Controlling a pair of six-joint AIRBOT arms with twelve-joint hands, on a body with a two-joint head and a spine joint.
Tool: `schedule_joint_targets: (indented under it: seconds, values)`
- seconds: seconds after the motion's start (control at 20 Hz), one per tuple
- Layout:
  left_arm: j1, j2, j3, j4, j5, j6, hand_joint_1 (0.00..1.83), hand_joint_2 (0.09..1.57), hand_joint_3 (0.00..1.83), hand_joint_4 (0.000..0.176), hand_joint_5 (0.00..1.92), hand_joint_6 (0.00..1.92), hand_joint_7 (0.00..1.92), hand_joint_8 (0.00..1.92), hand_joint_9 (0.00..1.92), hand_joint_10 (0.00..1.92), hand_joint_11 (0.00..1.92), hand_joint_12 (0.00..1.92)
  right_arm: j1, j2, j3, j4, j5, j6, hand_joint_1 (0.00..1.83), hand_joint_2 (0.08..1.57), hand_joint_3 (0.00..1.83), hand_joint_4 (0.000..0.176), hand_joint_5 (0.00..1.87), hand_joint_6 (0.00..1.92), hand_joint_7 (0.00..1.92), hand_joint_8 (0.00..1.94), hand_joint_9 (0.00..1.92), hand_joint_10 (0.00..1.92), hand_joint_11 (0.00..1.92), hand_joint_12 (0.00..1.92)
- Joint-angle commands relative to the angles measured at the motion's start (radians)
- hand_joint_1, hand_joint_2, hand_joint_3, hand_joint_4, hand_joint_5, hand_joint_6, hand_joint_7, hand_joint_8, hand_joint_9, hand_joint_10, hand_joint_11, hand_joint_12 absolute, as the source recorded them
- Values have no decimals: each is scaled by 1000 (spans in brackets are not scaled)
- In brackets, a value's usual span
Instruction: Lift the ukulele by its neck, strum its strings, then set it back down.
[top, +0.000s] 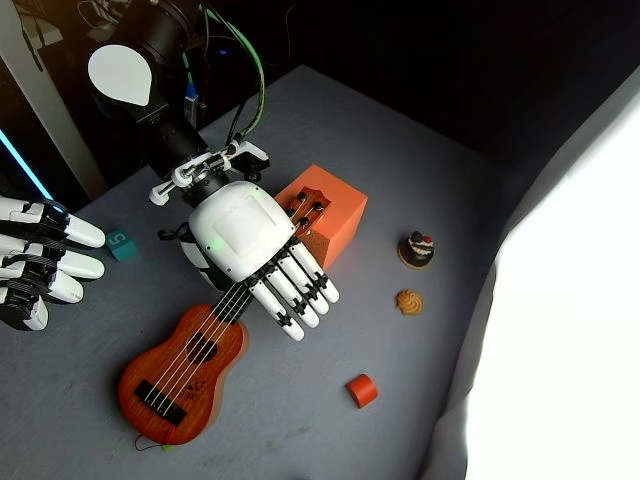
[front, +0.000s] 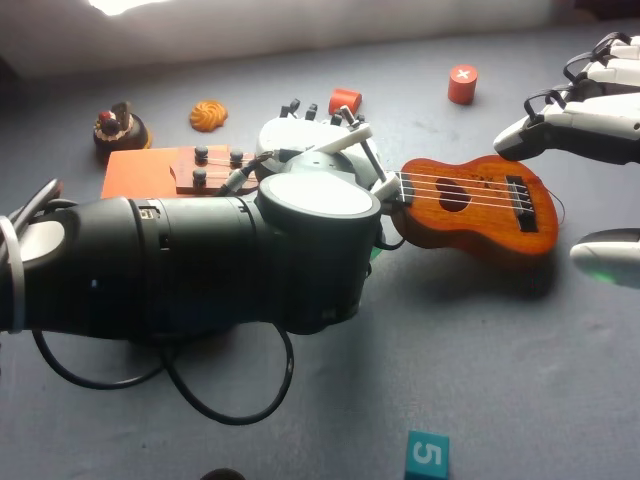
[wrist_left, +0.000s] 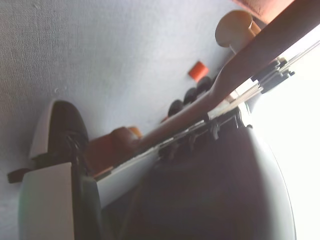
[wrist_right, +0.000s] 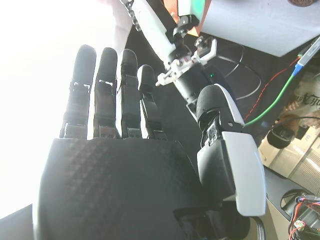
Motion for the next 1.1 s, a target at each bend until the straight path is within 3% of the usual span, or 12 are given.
schedule_joint_targets:
  seconds: [0.0,0.2,0.4,0.5,0.55,0.6,0.65,0.7,0.75,0.85,0.95,1.05]
  values:
    - [2,-3,5,89,23,3,835,1091,3,15,0,0,0,0,0,0,0,0,8,3,-6,16,115,-3,246,1324,0,0,76,597,393,8,86,887,0,1515]
    - [7,-4,10,94,19,1,881,1083,0,26,0,0,0,0,0,0,0,0,8,3,-6,16,115,-3,248,1324,0,0,75,596,384,3,82,885,0,1525]
    - [9,-3,10,94,19,1,873,1091,1,24,0,0,0,0,25,10,45,21,7,3,-7,16,114,-3,253,1318,0,0,78,593,396,8,93,884,0,1537]
    - [9,-4,9,94,18,1,900,1063,4,27,53,12,205,36,233,51,1,742,7,3,-7,16,114,-3,261,1315,0,0,91,596,406,10,104,885,0,1551]
    - [9,-4,9,94,18,0,916,1072,0,28,160,6,319,72,332,167,0,992,7,3,-8,16,114,-3,265,1313,0,0,97,597,412,13,107,885,0,1553]
    - [8,-4,9,94,18,-1,939,1069,1,18,384,84,343,428,244,847,4,1296,7,3,-8,15,113,-3,259,1316,0,0,90,593,403,8,101,881,0,1552]
    - [8,-4,8,94,18,-1,920,1067,0,3,429,572,246,1146,194,1373,44,1578,7,3,-8,15,113,-4,258,1318,0,0,87,591,399,7,103,882,0,1551]
    - [7,-4,8,94,18,-3,948,1048,0,0,395,1072,228,1518,222,1625,93,1789,7,3,-8,15,113,-4,241,1324,1,0,73,586,390,2,99,881,0,1549]
    - [7,-4,7,94,18,-3,960,1044,0,0,339,1350,172,1739,204,1785,135,1895,7,3,-9,15,113,-4,239,1324,1,0,77,588,391,3,100,883,0,1549]
    - [6,-4,6,94,18,-3,1001,1015,0,0,335,1799,253,1914,317,1916,278,1920,7,3,-9,15,111,-4,274,1317,0,0,96,596,402,7,99,882,0,1548]
    - [6,-4,4,93,16,-4,1018,954,0,0,581,1906,510,1921,549,1921,480,1921,7,3,-9,15,111,-4,268,1315,0,0,101,597,408,9,108,883,0,1548]
    - [4,-4,3,93,9,-7,1048,1002,4,0,858,1920,925,1921,1002,1921,1017,1921,7,3,-9,15,110,-4,251,1322,1,0,75,587,396,3,98,879,0,1544]
